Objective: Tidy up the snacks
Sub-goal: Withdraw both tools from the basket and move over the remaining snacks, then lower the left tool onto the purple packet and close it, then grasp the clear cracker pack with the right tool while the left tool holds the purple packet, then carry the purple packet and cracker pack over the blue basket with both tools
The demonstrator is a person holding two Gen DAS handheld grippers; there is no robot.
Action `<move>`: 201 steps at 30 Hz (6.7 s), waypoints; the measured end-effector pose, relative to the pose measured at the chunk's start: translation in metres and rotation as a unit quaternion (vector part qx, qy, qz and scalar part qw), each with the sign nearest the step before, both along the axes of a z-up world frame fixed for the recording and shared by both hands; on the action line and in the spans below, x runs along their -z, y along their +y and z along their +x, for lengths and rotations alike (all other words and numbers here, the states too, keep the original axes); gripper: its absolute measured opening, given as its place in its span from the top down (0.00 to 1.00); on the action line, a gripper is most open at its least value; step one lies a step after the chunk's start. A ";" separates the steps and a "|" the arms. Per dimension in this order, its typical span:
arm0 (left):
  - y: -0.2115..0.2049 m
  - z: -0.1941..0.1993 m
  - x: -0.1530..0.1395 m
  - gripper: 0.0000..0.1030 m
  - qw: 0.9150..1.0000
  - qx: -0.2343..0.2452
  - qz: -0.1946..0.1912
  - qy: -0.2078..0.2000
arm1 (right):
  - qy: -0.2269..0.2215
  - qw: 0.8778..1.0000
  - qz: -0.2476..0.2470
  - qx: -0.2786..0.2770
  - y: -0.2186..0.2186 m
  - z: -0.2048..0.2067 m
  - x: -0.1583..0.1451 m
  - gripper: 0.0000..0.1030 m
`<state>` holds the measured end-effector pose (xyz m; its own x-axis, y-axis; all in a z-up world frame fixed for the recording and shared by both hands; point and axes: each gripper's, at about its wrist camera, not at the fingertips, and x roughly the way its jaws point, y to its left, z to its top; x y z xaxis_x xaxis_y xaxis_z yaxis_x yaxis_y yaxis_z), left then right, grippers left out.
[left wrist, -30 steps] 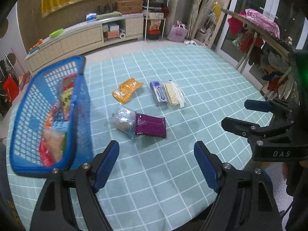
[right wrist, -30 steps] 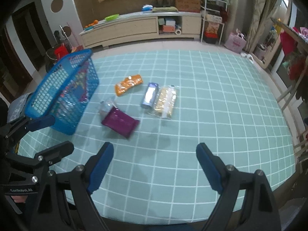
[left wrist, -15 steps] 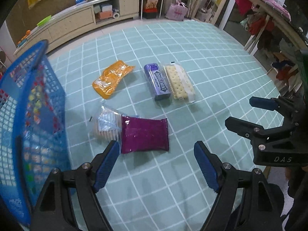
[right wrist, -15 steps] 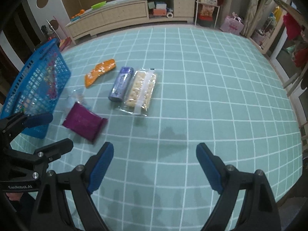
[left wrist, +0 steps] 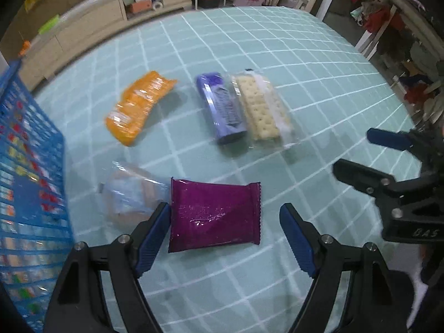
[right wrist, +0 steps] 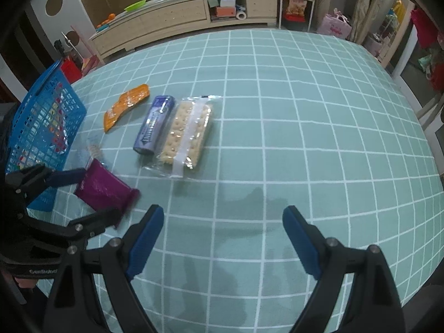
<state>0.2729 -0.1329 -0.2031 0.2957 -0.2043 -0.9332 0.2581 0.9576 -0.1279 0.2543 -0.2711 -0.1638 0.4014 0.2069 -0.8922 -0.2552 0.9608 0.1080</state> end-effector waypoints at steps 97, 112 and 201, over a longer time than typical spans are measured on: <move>0.029 0.022 0.020 0.63 0.996 -0.081 -0.020 -0.032 | 0.055 0.997 -0.046 -0.015 0.075 0.097 0.023 0.15; 0.035 0.012 0.017 0.33 0.999 0.005 -0.040 -0.007 | 0.050 0.997 -0.042 -0.050 0.097 0.076 0.031 0.50; 0.228 -0.074 -0.149 0.51 0.971 -0.141 0.004 -0.192 | -0.072 0.978 0.068 -0.184 0.234 -0.045 -0.116 0.50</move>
